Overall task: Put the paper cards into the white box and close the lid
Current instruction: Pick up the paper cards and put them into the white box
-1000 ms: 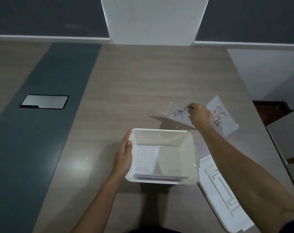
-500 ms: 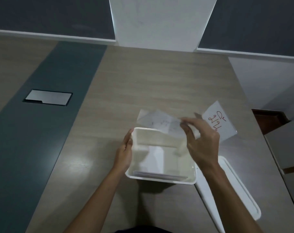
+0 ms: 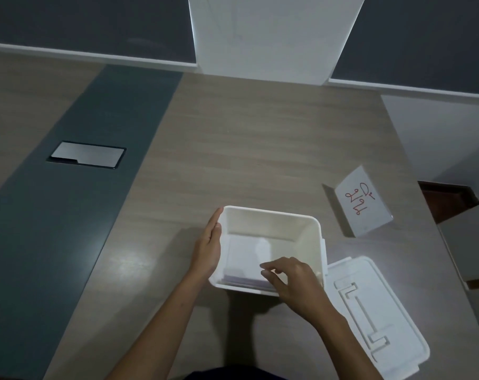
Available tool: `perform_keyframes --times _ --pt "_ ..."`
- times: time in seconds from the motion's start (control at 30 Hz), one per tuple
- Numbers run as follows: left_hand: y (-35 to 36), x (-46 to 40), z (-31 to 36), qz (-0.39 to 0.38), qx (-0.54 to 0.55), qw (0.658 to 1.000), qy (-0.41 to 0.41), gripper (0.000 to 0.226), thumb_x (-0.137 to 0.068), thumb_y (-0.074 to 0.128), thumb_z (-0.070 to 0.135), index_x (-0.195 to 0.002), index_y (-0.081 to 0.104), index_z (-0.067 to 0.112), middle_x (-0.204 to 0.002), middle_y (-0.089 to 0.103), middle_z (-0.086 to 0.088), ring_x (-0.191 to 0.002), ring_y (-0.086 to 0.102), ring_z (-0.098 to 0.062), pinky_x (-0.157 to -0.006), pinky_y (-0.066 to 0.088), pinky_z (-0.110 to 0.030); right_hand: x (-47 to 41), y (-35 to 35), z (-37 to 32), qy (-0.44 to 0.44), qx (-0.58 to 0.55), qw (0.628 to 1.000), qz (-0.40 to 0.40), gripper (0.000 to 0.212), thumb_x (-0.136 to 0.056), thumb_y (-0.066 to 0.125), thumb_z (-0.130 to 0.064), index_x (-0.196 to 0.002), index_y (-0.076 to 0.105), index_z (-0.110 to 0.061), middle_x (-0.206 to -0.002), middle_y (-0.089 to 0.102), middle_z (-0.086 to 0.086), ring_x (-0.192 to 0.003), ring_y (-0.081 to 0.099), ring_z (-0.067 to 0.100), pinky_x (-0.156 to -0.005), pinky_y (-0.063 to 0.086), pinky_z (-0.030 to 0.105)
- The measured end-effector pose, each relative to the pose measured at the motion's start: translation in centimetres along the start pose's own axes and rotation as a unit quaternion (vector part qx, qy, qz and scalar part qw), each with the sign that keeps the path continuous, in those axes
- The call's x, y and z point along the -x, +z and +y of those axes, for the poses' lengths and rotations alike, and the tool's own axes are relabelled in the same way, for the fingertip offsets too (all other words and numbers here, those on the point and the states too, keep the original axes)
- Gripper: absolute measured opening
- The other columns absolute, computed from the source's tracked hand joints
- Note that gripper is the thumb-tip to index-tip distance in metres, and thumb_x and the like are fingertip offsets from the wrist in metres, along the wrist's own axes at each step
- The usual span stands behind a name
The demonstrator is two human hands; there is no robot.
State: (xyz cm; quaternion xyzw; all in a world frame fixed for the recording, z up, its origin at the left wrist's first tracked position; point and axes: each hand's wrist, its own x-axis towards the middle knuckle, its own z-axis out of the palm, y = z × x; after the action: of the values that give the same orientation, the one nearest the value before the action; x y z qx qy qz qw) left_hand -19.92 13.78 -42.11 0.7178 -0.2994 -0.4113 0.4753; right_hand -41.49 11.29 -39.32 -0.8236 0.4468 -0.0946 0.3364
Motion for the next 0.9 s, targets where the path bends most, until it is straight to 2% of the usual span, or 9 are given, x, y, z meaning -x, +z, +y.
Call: perform_keyframes --times 0.1,0.2,0.3,0.37,0.5,0.63,0.73,0.83,0.9 --pt "-0.6 -0.8 0.5 0.010 0.003 1.000 0.003 0.042 -0.104 0.032 0.026 -0.140 0.043 0.044 -0.139 0.042 0.026 -0.125 0.039 0.006 -0.101 0.027 -0.014 -1.9 -0.9 0.1 -0.008 -0.028 0.998 0.047 0.021 -0.091 0.060 -0.042 -0.105 0.071 -0.032 -0.097 0.066 -0.024 -0.088 0.059 0.000 -0.081 0.047 0.021" --pt "-1.4 -1.3 0.4 0.024 -0.001 1.000 -0.001 0.043 -0.104 0.031 0.026 -0.140 0.042 0.045 -0.137 0.042 0.027 -0.124 0.039 0.006 -0.099 0.028 -0.015 -4.5 -2.4 0.7 -0.023 -0.038 0.992 0.114 0.017 -0.091 0.062 -0.034 -0.100 0.074 -0.026 -0.098 0.072 -0.014 -0.089 0.063 0.006 -0.081 0.051 0.027" --pt "-2.7 -1.6 0.2 0.049 -0.003 0.999 -0.007 0.043 -0.103 0.031 0.027 -0.140 0.042 0.047 -0.136 0.042 0.027 -0.124 0.040 0.003 -0.103 0.029 -0.019 -8.3 -4.3 0.8 -0.024 -0.034 0.982 0.187 0.016 -0.091 0.063 -0.026 -0.102 0.073 -0.020 -0.103 0.073 -0.005 -0.096 0.061 0.015 -0.082 0.044 0.027" --pt "-3.5 -1.8 0.2 0.062 0.000 0.998 -0.008 0.043 -0.104 0.031 0.026 -0.140 0.042 0.044 -0.136 0.041 0.027 -0.126 0.038 0.004 -0.103 0.028 -0.019 -11.4 -5.5 1.5 0.006 -0.028 0.975 0.221 0.020 -0.090 0.063 -0.023 -0.108 0.070 -0.018 -0.111 0.070 0.002 -0.106 0.056 0.022 -0.087 0.037 0.028" --pt "-4.4 -1.8 0.2 0.085 -0.003 0.996 -0.020 0.042 -0.104 0.030 0.028 -0.141 0.042 0.044 -0.133 0.042 0.024 -0.122 0.040 0.001 -0.100 0.029 -0.019 -17.3 -7.3 4.9 0.089 0.026 0.959 0.268 0.043 -0.086 0.063 -0.020 -0.126 0.058 -0.007 -0.126 0.060 0.017 -0.120 0.049 0.036 -0.104 0.038 0.043" --pt "-4.3 -1.2 0.2 0.086 0.007 0.996 -0.020 0.043 -0.104 0.030 0.027 -0.141 0.041 0.045 -0.136 0.041 0.024 -0.124 0.038 0.003 -0.103 0.028 -0.019 -20.0 -9.1 8.7 0.205 0.105 0.936 0.265 0.060 -0.083 0.063 -0.026 -0.134 0.044 -0.001 -0.133 0.052 0.024 -0.128 0.041 0.042 -0.109 0.031 0.051" --pt "-4.1 -0.5 0.1 0.087 0.014 0.996 -0.018 0.043 -0.104 0.029 0.027 -0.142 0.041 0.044 -0.136 0.039 0.026 -0.125 0.036 0.005 -0.102 0.026 -0.017 -20.2 -10.3 9.8 0.258 0.087 0.932 0.240 0.057 -0.084 0.066 -0.022 -0.132 0.043 -0.001 -0.130 0.055 0.025 -0.123 0.049 0.043 -0.105 0.039 0.052" --pt "-4.0 0.0 0.0 0.092 0.023 0.995 -0.015 0.043 -0.104 0.030 0.026 -0.141 0.042 0.045 -0.135 0.040 0.027 -0.124 0.037 0.005 -0.102 0.026 -0.017 -19.4 -10.9 9.7 0.259 0.057 0.932 0.248 0.040 -0.086 0.061 -0.007 -0.125 0.052 -0.002 -0.123 0.062 0.025 -0.112 0.059 0.044 -0.091 0.051 0.049" --pt "-4.0 0.1 0.0 0.093 0.024 0.995 -0.017 0.043 -0.103 0.030 0.026 -0.140 0.042 0.046 -0.134 0.041 0.026 -0.123 0.038 0.005 -0.101 0.026 -0.018 -18.9 -10.8 9.5 0.251 0.049 0.933 0.252 0.036 -0.087 0.055 0.002 -0.122 0.058 -0.005 -0.120 0.065 0.023 -0.106 0.063 0.041 -0.082 0.056 0.047"
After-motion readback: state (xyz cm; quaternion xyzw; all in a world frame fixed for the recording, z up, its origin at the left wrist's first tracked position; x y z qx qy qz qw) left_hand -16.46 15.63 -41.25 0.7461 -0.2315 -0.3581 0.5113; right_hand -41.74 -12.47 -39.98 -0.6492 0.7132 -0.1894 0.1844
